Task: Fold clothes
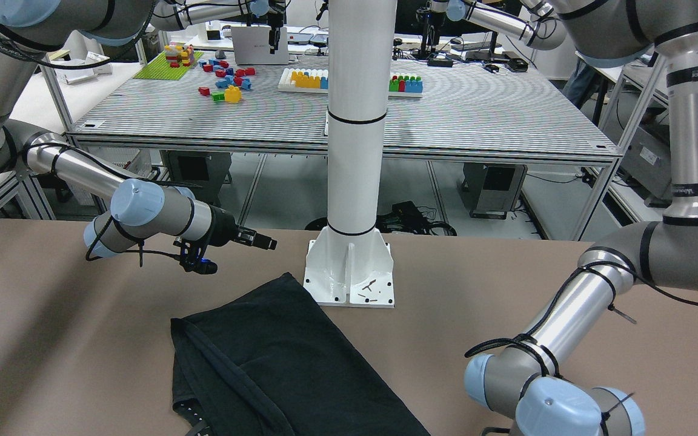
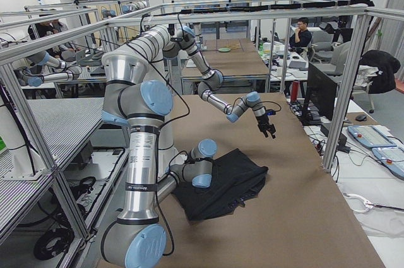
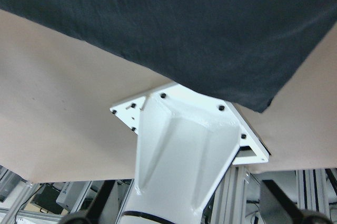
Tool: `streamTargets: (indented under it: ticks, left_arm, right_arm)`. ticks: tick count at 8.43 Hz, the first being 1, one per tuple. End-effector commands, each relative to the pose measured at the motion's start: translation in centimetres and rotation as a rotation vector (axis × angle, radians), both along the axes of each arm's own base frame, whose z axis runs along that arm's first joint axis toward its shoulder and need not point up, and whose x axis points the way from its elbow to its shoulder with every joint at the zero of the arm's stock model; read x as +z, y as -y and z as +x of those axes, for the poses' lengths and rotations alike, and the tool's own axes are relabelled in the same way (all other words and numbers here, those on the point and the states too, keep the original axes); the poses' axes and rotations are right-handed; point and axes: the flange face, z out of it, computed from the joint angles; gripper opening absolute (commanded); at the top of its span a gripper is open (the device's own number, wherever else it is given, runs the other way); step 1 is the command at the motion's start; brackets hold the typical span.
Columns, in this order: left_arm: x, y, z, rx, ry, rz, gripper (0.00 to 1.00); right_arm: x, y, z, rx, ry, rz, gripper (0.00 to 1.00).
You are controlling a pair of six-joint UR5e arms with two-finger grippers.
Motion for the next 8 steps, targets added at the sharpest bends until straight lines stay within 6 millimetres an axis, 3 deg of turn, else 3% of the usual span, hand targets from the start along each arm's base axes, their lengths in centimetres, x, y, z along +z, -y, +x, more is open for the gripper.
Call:
streamTargets:
  ticks: [1, 3, 4, 6, 8]
  left_arm:
    - [4.9, -10.9, 1.0, 0.080, -0.034, -0.040, 0.79]
    - [7.0, -17.9, 4.3, 0.079, -0.015, -0.044, 0.78]
    - [8.6, -19.5, 5.4, 0.087, 0.008, -0.055, 0.77]
    - [9.7, -19.7, 6.4, 0.089, 0.028, -0.059, 0.69]
    - [10.2, -19.8, 7.7, 0.094, 0.034, -0.078, 0.46]
  right_arm:
    - [2.7, 7.0, 1.1, 0.179, -0.010, 0.172, 0.95]
    - [3.9, 9.3, -0.1, 0.283, -0.046, 0.249, 0.95]
    - [4.0, 9.5, -0.1, 0.292, -0.062, 0.243, 0.95]
    - [4.1, 9.8, -0.3, 0.316, -0.077, 0.247, 0.95]
    - [4.1, 9.7, -0.2, 0.315, -0.077, 0.246, 0.95]
